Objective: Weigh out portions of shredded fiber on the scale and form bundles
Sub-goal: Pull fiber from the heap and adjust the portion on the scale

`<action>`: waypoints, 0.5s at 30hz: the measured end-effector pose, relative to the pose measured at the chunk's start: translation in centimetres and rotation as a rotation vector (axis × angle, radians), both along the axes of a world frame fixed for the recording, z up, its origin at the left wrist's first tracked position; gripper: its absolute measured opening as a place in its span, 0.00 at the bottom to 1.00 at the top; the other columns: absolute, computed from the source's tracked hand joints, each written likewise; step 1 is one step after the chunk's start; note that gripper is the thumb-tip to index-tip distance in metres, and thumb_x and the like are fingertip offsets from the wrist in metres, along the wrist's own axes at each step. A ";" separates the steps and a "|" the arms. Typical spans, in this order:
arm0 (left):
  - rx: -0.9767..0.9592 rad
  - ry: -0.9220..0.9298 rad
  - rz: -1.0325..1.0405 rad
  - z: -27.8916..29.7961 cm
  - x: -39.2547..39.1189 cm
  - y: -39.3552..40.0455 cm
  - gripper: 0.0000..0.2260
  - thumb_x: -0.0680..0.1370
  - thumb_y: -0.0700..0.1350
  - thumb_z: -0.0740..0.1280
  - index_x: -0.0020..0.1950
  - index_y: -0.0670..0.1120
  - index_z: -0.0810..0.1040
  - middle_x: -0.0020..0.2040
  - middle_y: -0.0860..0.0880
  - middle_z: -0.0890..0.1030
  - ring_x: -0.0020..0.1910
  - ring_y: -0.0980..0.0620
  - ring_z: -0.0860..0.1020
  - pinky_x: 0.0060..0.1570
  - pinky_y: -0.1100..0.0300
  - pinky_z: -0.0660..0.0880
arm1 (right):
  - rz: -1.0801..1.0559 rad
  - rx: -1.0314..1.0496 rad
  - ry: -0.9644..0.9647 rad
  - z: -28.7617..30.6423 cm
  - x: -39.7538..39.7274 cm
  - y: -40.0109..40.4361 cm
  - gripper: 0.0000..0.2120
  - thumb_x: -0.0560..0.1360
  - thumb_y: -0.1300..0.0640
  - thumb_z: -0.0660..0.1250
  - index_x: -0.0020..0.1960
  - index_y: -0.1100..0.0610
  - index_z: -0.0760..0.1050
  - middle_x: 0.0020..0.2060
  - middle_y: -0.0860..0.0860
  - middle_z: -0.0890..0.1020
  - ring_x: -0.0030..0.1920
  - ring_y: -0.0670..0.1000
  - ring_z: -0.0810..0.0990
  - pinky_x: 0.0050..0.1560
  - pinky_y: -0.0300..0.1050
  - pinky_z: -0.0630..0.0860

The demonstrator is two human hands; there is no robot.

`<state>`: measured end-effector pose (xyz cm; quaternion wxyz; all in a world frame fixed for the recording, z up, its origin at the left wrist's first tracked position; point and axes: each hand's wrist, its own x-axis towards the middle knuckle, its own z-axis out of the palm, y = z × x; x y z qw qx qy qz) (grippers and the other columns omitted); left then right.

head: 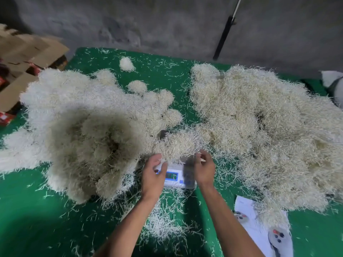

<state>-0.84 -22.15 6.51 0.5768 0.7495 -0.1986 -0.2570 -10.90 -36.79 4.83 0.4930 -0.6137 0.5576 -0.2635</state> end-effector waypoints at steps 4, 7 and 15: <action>0.239 -0.565 -0.134 1.9 3.6 -9.6 0.25 0.75 0.53 0.74 0.70 0.52 0.71 0.65 0.54 0.75 0.66 0.55 0.71 0.68 0.58 0.66 | -0.043 0.121 0.044 0.9 3.1 -6.6 0.21 0.83 0.46 0.65 0.65 0.61 0.77 0.45 0.52 0.83 0.39 0.49 0.83 0.36 0.37 0.80; 0.564 -0.620 -0.416 0.9 5.4 -15.4 0.48 0.71 0.64 0.73 0.82 0.48 0.51 0.78 0.47 0.65 0.77 0.46 0.61 0.76 0.45 0.57 | 0.119 0.231 0.158 1.1 5.2 -10.0 0.34 0.78 0.31 0.61 0.63 0.62 0.76 0.42 0.56 0.83 0.45 0.58 0.86 0.57 0.56 0.82; 0.546 -0.657 -0.368 -3.6 7.1 -19.6 0.26 0.76 0.62 0.70 0.65 0.45 0.74 0.50 0.46 0.85 0.40 0.51 0.78 0.41 0.61 0.69 | 0.271 0.388 0.044 -0.6 7.7 -16.8 0.18 0.83 0.47 0.65 0.60 0.62 0.73 0.26 0.50 0.69 0.24 0.47 0.63 0.27 0.40 0.64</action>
